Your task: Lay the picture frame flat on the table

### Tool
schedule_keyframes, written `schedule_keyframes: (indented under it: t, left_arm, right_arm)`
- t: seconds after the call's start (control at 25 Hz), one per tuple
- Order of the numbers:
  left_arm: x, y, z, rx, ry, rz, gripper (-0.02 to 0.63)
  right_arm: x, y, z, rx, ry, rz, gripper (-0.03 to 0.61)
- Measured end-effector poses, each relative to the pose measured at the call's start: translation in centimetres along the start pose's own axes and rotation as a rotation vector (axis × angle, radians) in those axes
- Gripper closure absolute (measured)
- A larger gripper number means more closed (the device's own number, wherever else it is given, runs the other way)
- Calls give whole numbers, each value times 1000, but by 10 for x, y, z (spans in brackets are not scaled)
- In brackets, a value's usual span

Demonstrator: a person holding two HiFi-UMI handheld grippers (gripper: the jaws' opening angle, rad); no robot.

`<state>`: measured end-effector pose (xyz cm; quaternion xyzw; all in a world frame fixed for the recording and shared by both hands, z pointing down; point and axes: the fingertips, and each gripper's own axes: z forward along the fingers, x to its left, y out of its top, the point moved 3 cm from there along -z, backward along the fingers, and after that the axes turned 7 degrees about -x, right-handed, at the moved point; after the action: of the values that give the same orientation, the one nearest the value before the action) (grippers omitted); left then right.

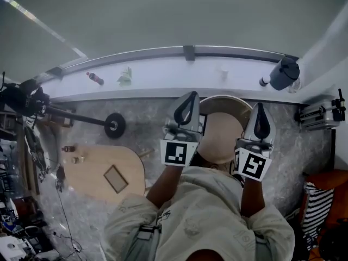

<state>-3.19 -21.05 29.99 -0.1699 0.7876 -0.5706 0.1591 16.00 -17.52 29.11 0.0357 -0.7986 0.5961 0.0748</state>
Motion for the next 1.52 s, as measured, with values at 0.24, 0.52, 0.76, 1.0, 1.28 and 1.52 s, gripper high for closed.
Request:
schedule_keyframes:
  t: [0.24,0.52,0.76,1.0,1.28,1.52]
  left_arm:
    - [5,1,0,4,5,1,611]
    - [4,3,6,-4,-2,-2,611]
    - [6,10,12,-17,-5,-10,611]
    - [1,10,13,-16,-12,-12,611]
    - [-1,9,16,-20,-21,6,611]
    - [-2,7,15,-13,-20,9,611]
  right_arm:
    - [-1,-3,3,16,0,7,577]
    - [-3,-4,8,31,8,11,577]
    - [-5,0,12,29,5,29,577]
    - [-11,-1,10,34,-17,28,577]
    - [-15,-5,11,38,-23,31,577]
    - [-14,-10,10,53,-19,47,577]
